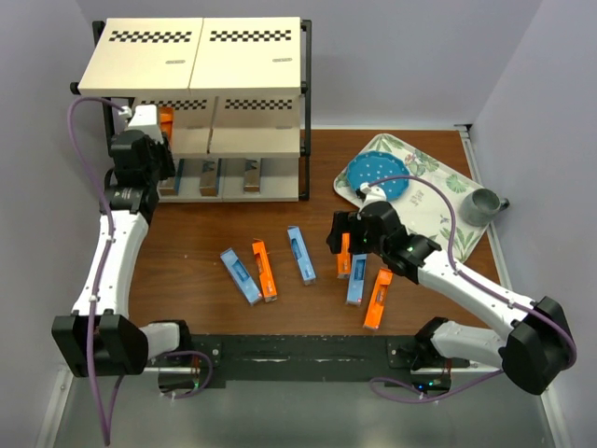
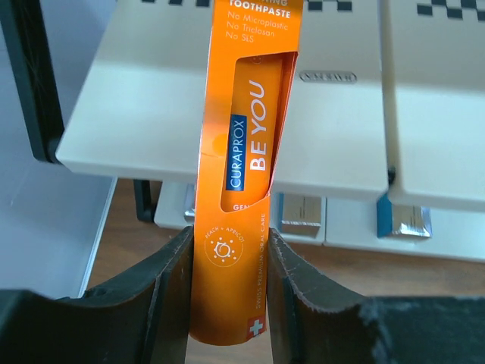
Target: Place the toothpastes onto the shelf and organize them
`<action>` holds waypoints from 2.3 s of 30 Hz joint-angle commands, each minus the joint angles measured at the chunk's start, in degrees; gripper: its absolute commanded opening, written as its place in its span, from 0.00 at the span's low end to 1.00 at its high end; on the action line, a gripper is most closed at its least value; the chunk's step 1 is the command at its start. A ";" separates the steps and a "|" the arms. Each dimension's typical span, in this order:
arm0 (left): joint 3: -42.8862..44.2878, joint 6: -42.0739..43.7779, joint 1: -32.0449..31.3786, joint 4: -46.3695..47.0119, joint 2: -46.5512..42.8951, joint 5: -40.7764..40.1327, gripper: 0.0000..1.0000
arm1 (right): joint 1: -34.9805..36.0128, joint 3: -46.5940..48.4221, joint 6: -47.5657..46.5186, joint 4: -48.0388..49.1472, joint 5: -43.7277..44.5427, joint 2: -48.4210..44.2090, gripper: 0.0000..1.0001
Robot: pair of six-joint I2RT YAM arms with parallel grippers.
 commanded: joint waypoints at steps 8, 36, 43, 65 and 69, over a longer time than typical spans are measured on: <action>2.28 4.57 6.72 15.70 4.18 10.29 0.45 | 0.52 1.27 -2.01 0.61 2.84 -1.10 0.98; -6.42 -14.14 7.43 15.18 -5.30 5.56 0.91 | 0.78 0.83 -2.36 1.05 3.11 -1.01 0.98; -10.64 -14.95 4.45 16.33 -8.12 0.57 0.94 | 0.96 0.57 -2.54 1.32 3.19 -1.10 0.98; -5.01 -19.70 -4.53 13.95 1.54 -17.82 0.91 | 1.14 0.39 -2.72 1.14 3.37 -1.89 0.98; -4.14 -18.47 -4.35 12.90 2.07 -18.17 0.81 | 1.14 0.39 -2.80 1.05 3.37 -1.89 0.98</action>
